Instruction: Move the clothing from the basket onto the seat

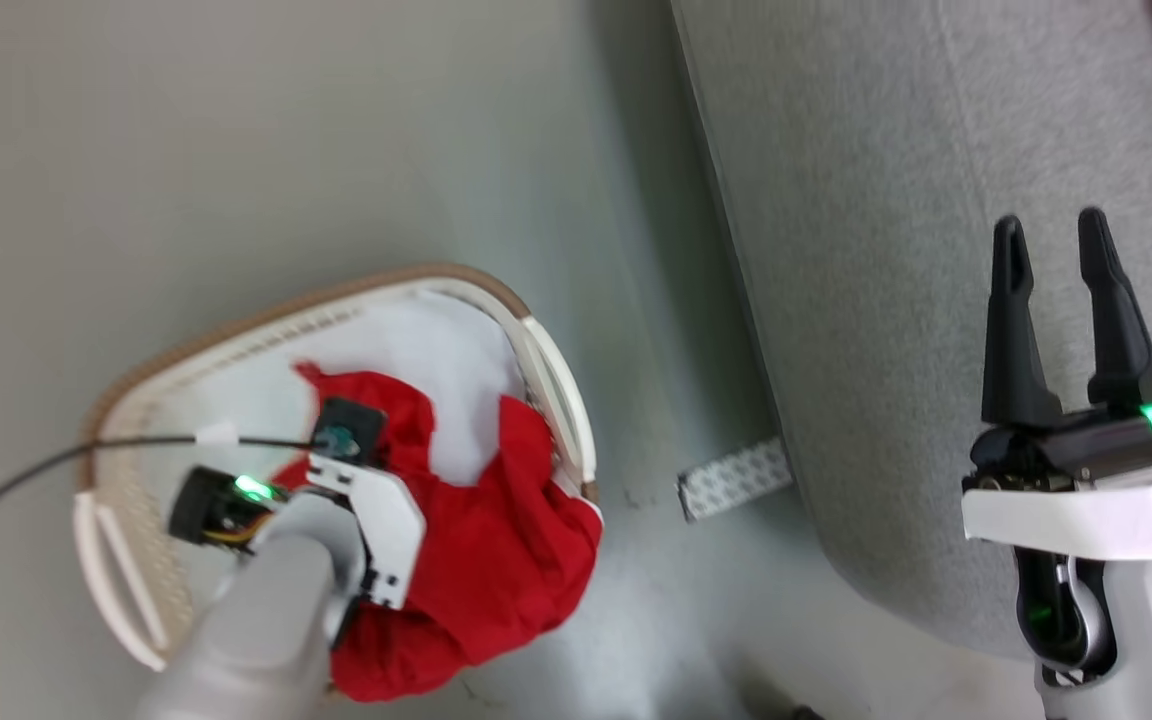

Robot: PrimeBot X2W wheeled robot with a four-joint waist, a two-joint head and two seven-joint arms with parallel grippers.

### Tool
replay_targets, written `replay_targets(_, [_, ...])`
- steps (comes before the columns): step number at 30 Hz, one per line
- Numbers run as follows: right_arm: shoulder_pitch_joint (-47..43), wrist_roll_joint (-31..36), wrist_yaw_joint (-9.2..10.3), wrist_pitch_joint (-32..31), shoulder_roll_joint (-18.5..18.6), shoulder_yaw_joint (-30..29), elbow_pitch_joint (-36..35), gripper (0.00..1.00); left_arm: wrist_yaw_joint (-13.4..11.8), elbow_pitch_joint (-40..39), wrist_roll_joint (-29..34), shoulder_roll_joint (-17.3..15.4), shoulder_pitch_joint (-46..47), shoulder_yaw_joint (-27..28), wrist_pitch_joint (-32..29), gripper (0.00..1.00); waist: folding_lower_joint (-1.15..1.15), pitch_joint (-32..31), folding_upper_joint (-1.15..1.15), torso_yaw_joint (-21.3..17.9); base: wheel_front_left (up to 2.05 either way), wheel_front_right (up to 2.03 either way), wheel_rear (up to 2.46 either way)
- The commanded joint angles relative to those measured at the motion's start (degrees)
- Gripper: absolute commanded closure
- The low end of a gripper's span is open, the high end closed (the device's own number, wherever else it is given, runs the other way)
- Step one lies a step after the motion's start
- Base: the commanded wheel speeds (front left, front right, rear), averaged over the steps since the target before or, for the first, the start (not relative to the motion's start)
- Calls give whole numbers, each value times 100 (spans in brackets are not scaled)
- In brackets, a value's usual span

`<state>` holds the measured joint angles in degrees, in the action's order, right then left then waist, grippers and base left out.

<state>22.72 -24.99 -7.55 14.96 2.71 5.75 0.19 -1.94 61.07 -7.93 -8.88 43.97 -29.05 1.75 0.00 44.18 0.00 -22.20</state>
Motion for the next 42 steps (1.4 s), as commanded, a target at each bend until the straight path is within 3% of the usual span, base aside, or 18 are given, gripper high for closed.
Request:
replay_targets(1, [-133,63,13,11,10,-49,75,0,42,-41,-146,82,-171,60,157,100,0,-541,0,294,0,0,0])
replay_targets(9, [-716,471,13,11,13,-261,407,0,171,-431,-667,429,-793,251,703,100,0,-1798,0,737,0,0,0])
replay_targets(17, [-1404,857,13,12,16,-351,719,0,81,-1147,-1109,562,-1379,312,953,100,0,-2971,0,1230,0,0,0])
replay_targets(26, [-1955,845,13,12,14,-308,882,0,-276,-2115,-1349,520,-2043,447,1019,100,0,-3811,0,1563,0,0,0])
replay_targets(33, [-2332,819,13,11,15,-154,1026,0,-642,-3176,-1469,247,-2735,637,933,100,0,-4371,0,1659,0,0,0])
replay_targets(42, [-2503,961,13,11,13,-54,1108,0,-1137,-4721,-1379,-171,-3072,947,807,100,0,-4630,0,1705,0,0,0])
